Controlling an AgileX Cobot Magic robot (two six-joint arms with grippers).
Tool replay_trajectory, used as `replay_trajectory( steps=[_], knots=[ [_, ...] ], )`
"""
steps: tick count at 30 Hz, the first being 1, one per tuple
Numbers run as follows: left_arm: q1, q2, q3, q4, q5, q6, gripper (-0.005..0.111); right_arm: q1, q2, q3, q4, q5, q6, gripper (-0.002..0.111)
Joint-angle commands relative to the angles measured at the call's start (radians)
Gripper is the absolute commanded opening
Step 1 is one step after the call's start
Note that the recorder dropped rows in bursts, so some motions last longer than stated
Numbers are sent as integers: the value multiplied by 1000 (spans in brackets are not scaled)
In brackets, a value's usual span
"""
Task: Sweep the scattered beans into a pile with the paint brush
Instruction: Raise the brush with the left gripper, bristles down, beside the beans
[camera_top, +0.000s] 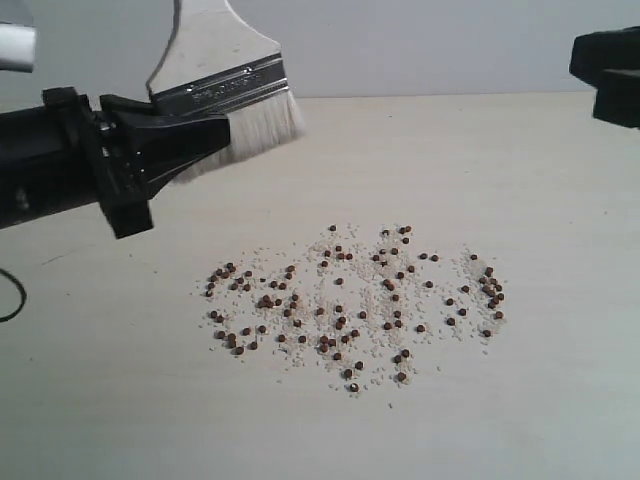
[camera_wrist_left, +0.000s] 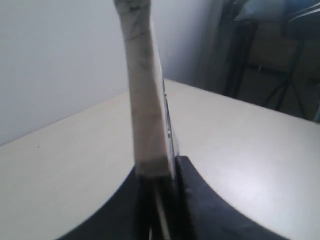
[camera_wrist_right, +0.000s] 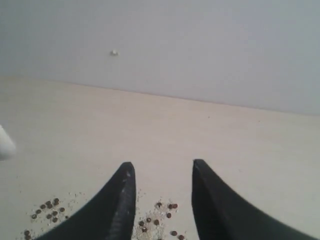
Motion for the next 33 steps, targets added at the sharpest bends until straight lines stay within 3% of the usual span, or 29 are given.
replay_trajectory(
  steps=[1,5,6,16,22,26,33],
  knots=[
    [93,39,36,109,-150,-22,0,-4,81,5,7,-40,-16,23],
    [131,101,36,235,-206,-5,0,-4,118,5,-9,-83,-100,1],
    [139,119,36,265,-206,17,0,-4,122,5,-9,-94,-122,0],
    [190,250,34,318,-206,125,0,-4,185,5,6,-314,-117,0],
    [193,262,-5,423,-206,124,0,-4,357,5,35,-595,87,0],
    [193,262,-35,469,-206,101,0,-4,465,5,4,-803,73,0],
    [196,262,-88,469,-206,71,0,-158,618,-14,-267,-912,72,0]
  ],
)
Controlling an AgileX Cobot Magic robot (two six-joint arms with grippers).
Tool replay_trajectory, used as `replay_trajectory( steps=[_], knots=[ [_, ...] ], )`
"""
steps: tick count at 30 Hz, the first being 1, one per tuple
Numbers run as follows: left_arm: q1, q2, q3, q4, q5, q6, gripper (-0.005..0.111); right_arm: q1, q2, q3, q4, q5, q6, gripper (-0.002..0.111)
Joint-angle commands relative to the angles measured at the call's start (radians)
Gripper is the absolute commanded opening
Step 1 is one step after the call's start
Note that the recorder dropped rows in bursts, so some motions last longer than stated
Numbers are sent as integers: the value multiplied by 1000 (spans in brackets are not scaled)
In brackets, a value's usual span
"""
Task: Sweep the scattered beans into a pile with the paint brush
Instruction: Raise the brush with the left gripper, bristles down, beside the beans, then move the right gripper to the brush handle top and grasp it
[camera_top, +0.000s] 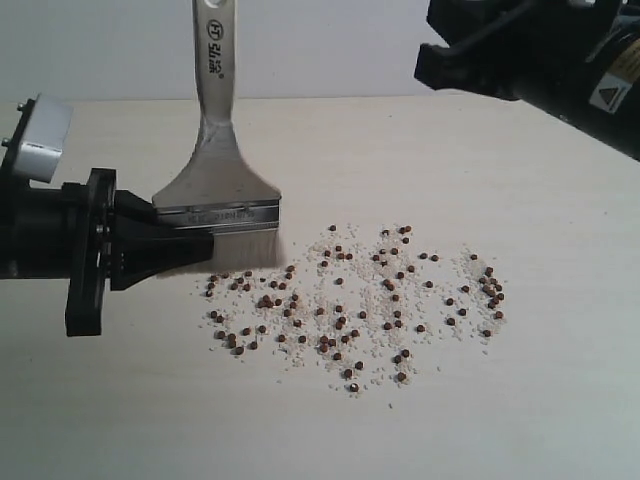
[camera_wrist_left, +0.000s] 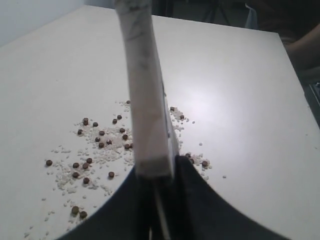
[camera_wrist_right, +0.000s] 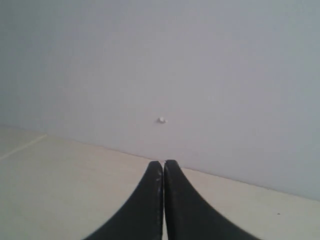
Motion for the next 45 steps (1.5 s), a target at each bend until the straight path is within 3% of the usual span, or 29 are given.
replay_trajectory(
  steps=[1,8,11,14,16,19,24,32,37,45],
  knots=[
    [3,-1,-38,-5,-19,-25,0,-133,73,-25,-224,-36,33,0],
    [25,-1,-97,10,-19,-60,0,-394,177,-188,-830,-75,503,0],
    [27,-1,-112,12,-19,-71,0,-484,265,-319,-1169,-281,752,0],
    [27,-1,-127,12,-19,-76,0,-546,380,-471,-1329,-592,879,0],
    [27,-1,-136,12,-19,-76,0,-560,486,-577,-1401,-592,1003,0],
    [27,1,-150,14,-19,-76,0,-545,585,-616,-1404,-592,963,0],
    [27,70,-195,10,-19,-76,0,-455,668,-633,-1237,-592,771,0],
    [27,185,-262,15,-19,-77,0,-348,658,-654,-1332,-592,847,0],
    [66,214,-298,39,-19,-82,0,-279,614,-652,-1381,-592,892,0],
    [96,298,-305,43,-19,-78,0,-215,592,-652,-1133,-592,915,0]
  ],
)
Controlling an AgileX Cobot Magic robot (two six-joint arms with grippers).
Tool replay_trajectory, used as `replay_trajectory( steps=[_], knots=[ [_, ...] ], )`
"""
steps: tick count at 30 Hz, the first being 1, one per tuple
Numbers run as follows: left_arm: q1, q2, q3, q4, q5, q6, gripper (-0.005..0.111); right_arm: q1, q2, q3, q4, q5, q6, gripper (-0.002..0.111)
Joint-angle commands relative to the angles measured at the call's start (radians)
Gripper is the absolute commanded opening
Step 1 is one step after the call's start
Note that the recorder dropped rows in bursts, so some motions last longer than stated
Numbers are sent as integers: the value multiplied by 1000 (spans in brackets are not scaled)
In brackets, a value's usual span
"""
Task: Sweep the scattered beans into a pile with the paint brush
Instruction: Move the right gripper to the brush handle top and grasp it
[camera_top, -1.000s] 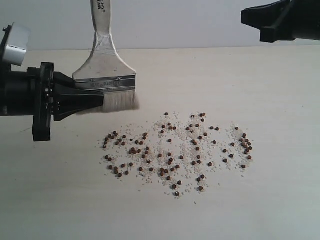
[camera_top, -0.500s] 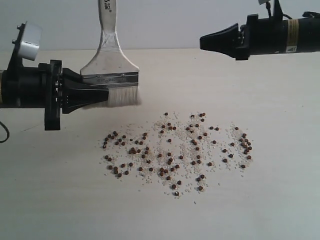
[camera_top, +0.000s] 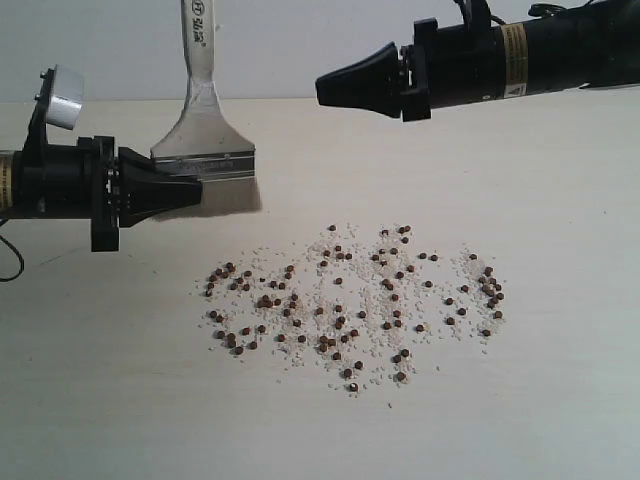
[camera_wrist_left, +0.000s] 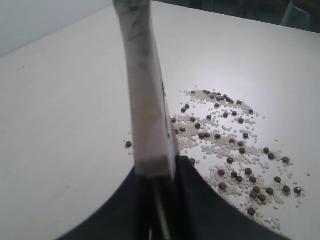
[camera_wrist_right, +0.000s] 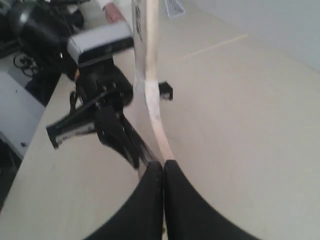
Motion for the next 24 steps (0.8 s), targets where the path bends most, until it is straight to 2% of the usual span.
replay_trajectory(
  steps=[1,7,12,18,20,24],
  knots=[
    [2,33,-7,1,-17,0,0,9,-11,-5,160,-2,1,0],
    [2,34,-7,34,-17,0,0,51,-5,-5,179,-2,-128,0],
    [2,34,-7,34,-17,0,0,117,0,-5,176,-2,-224,13],
    [2,34,-7,44,-17,6,0,127,5,-5,181,-2,-166,14],
    [2,34,-7,47,-17,9,0,127,9,-5,181,-2,-155,21],
    [2,34,-7,47,-17,20,0,125,12,-5,237,-2,-154,49]
  ],
)
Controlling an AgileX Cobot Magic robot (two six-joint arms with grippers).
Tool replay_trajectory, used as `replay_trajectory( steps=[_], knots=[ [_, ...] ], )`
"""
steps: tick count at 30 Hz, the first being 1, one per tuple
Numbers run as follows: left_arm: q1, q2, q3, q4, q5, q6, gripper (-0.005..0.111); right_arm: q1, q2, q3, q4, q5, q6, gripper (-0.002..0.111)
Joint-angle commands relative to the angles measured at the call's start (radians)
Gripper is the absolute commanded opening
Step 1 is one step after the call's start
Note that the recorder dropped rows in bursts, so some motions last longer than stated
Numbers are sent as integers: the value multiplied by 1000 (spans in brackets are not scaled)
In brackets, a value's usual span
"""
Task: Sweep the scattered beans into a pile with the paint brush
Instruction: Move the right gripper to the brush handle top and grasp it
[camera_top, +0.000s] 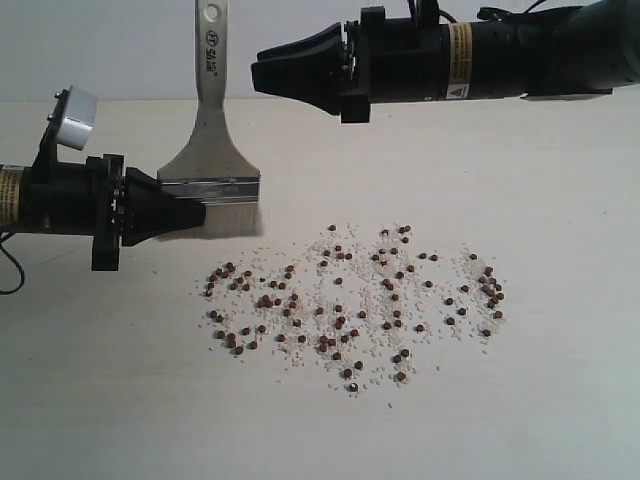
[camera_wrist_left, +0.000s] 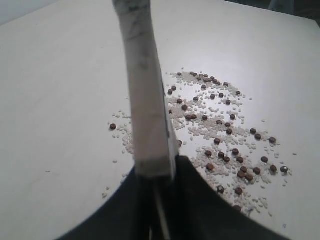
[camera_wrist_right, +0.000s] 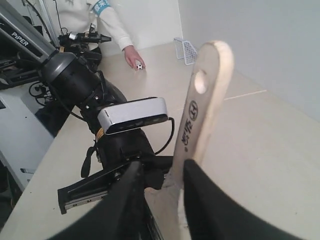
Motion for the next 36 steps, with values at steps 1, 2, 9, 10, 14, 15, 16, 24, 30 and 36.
replay_trajectory(
  steps=[1,2,9,10,14,15,16,24,30,36],
  knots=[
    [2,-3,-6,-3,-17,13,0,-1,4,-5,92,-2,-5,53],
    [2,-3,-6,1,-17,13,0,-1,4,-7,122,-2,-16,55],
    [2,-3,-6,2,-17,17,0,4,63,-93,116,-2,55,54],
    [2,-3,-6,2,-17,17,0,5,79,-111,107,-2,73,54],
    [2,-3,-6,2,-17,19,0,5,119,-170,68,-2,126,54],
    [2,-3,-6,2,-17,19,0,5,127,-182,53,-2,140,54],
    [2,-3,-6,2,-17,19,0,5,130,-193,36,-2,152,54],
    [2,-3,-6,-11,-17,46,0,10,137,-216,-5,-2,186,54],
    [2,-3,-11,-13,-17,47,0,61,137,-216,-14,-2,137,54],
    [2,-3,-11,-13,-17,47,0,88,137,-216,51,-2,94,54]
  ],
)
